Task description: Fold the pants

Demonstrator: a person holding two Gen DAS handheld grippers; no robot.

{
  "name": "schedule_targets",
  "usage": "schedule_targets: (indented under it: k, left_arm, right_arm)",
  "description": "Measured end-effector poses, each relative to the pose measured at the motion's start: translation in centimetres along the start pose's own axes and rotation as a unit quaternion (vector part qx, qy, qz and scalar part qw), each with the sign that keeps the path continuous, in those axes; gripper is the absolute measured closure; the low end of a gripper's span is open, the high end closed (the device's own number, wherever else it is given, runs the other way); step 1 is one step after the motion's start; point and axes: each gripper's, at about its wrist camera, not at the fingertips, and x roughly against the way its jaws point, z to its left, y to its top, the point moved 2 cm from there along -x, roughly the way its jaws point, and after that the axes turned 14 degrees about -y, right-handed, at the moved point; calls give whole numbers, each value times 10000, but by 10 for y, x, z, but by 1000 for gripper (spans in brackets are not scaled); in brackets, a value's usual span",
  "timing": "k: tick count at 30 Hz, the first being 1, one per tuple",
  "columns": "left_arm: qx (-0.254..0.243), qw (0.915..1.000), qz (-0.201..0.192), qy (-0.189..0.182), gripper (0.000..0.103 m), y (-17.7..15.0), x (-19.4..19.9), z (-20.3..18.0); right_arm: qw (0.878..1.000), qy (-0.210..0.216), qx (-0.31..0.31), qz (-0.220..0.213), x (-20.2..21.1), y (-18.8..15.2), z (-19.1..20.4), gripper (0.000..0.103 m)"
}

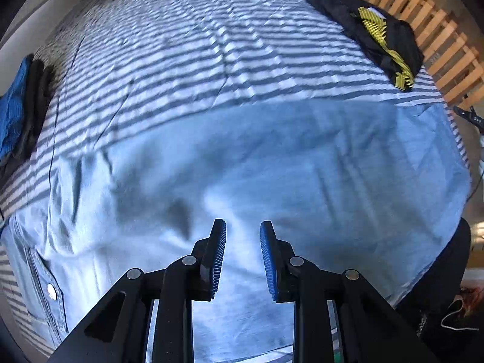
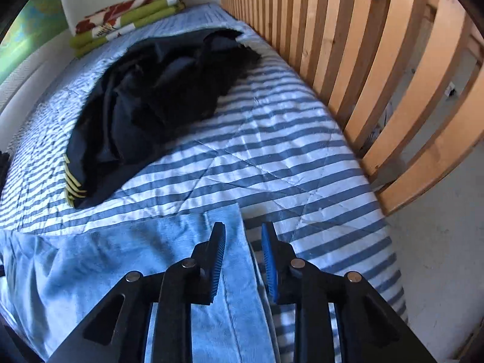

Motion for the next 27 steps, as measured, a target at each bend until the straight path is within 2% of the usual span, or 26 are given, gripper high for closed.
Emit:
schedule_targets:
  k: [2,3,4,8,10,12,14,15,17,18,19,21,24,26,27]
  left_arm:
    - [-428,9990,-103,-114,71,23,2,-27]
    - [-624,9979,-105,-128,58,34,-1,-38]
    - [-839,9964,-96,-118,50,48,-6,-52]
    - [-1490,9886,-129,-199,49,95,-42,-97]
    - [-1678,9855,88,-220,49,112,-67,-111]
    - [-1655,9848,428,-303,49,121,-92,-117]
    - [-1592,9847,559,-436,49,126,-107,-121]
    - [-1595,9840,610,-504,50,127,-111,-123]
    - [-1704,9815,603,-628,60,126,-112,-128]
    - [-1768,9808,549,-621,75,126,-109,-129]
    - [-1793,9806,517,-597,86,126,-107,-130]
    - [-1732,9821,429,-597,101,125,-99,-126]
    - [-1736,9817,396,-671,101,123,-92,-123]
    - [-1786,9815,309,-614,100,123,-89,-123]
    - [-1784,9820,238,-572,97,124,-88,-123]
  right_arm:
    - [9991,362,225,4,16,-3,16,81]
    - [9978,516,421,36,22,-7,31,80]
    - [9964,589,601,40,25,-6,39,80]
    - [9915,322,1263,51,23,-28,76,77]
    - [9918,288,1218,255,14,-43,78,77]
    - [9931,220,1038,507,2,-53,66,77]
    - [9941,157,879,613,-2,-59,50,77]
    - [9945,136,797,664,-3,-62,43,77]
    - [9950,94,665,740,-7,-66,32,77]
    - [9951,107,621,764,-9,-67,28,77]
    - [9952,126,600,761,-10,-67,26,77]
    - [9953,43,644,716,-9,-69,26,77]
    - [9948,-112,801,617,-11,-68,32,76]
    - [9950,-66,762,640,-12,-67,32,75]
    - [9950,-35,758,654,-12,-67,31,75]
